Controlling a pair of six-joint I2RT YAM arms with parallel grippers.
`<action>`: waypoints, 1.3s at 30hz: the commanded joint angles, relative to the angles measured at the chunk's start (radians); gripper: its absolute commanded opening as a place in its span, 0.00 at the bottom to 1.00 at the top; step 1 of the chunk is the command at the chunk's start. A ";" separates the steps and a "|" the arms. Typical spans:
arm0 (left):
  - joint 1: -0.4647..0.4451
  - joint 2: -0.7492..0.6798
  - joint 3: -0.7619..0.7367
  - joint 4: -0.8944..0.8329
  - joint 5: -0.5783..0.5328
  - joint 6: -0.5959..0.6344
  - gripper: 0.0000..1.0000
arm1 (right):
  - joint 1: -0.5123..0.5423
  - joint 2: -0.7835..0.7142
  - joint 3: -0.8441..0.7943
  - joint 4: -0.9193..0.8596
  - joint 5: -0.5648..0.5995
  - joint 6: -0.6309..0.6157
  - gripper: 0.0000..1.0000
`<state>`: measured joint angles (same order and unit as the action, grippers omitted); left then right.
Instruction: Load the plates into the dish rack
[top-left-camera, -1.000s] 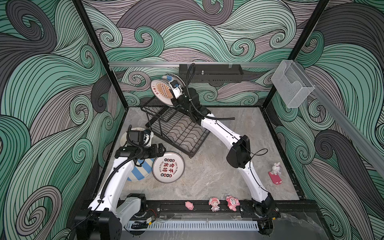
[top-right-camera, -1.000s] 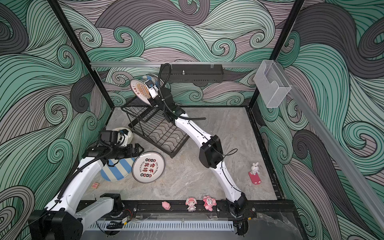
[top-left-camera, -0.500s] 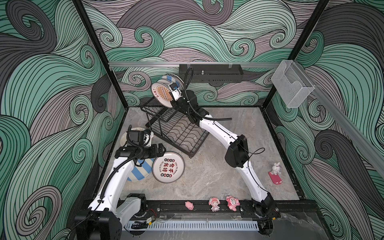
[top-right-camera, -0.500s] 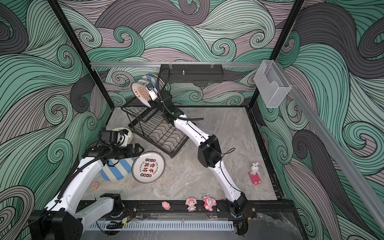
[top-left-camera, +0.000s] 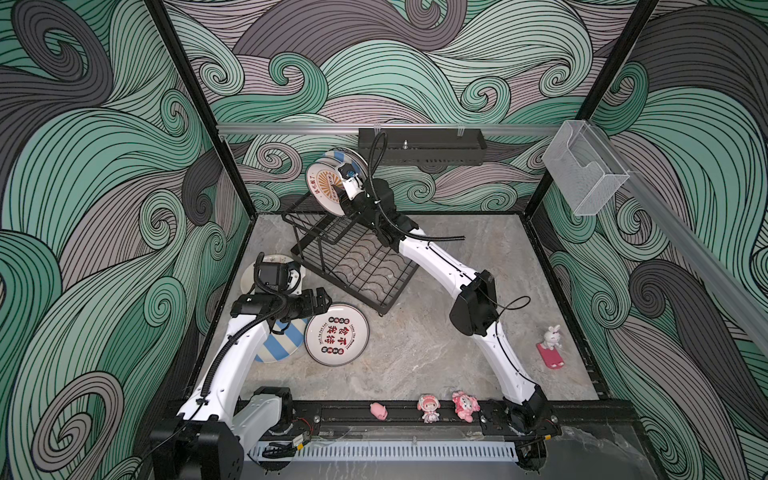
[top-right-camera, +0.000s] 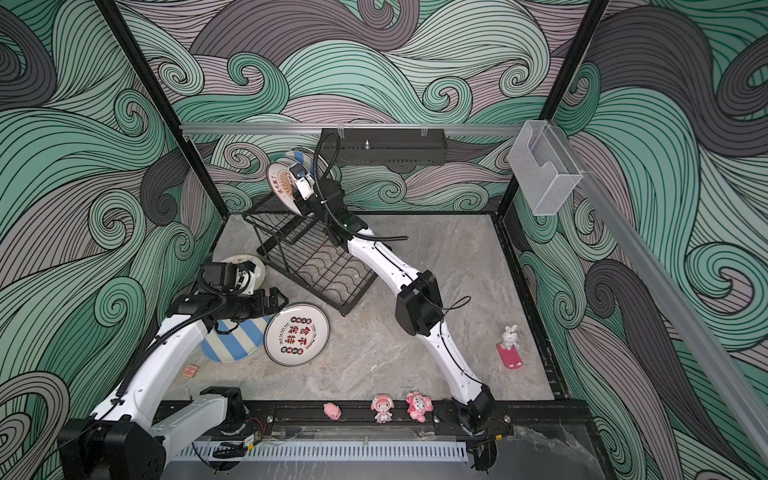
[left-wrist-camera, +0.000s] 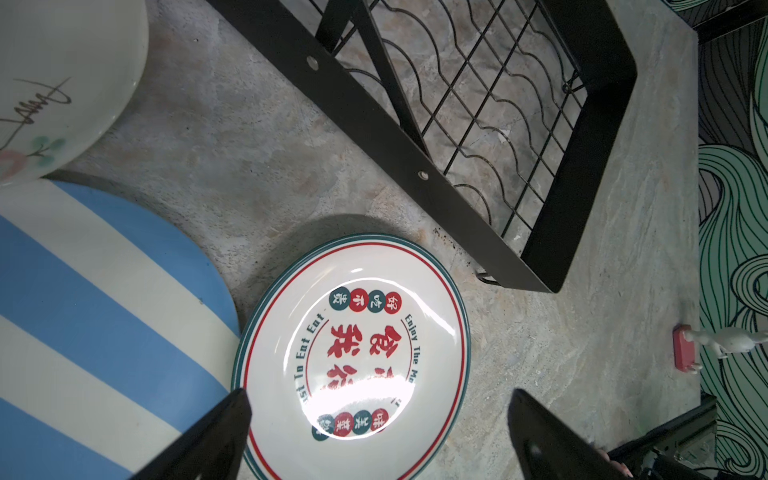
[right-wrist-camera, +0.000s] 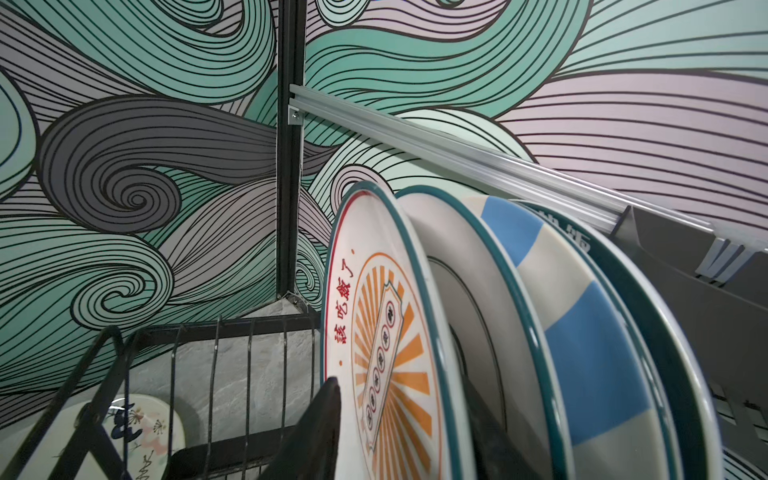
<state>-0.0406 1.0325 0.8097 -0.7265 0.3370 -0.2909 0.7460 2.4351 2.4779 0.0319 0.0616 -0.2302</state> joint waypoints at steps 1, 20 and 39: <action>0.005 0.001 0.006 -0.031 -0.040 -0.060 0.99 | -0.004 -0.087 0.027 -0.060 0.006 -0.009 0.55; 0.004 -0.063 -0.124 0.104 -0.114 -0.218 0.99 | -0.003 -0.764 -0.776 -0.189 -0.009 0.212 0.79; 0.003 -0.085 -0.275 0.191 -0.059 -0.291 0.99 | 0.021 -1.288 -1.866 0.003 -0.315 0.868 0.80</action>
<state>-0.0406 0.9516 0.5491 -0.5682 0.2596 -0.5552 0.7601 1.1656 0.6533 -0.0658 -0.2115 0.5041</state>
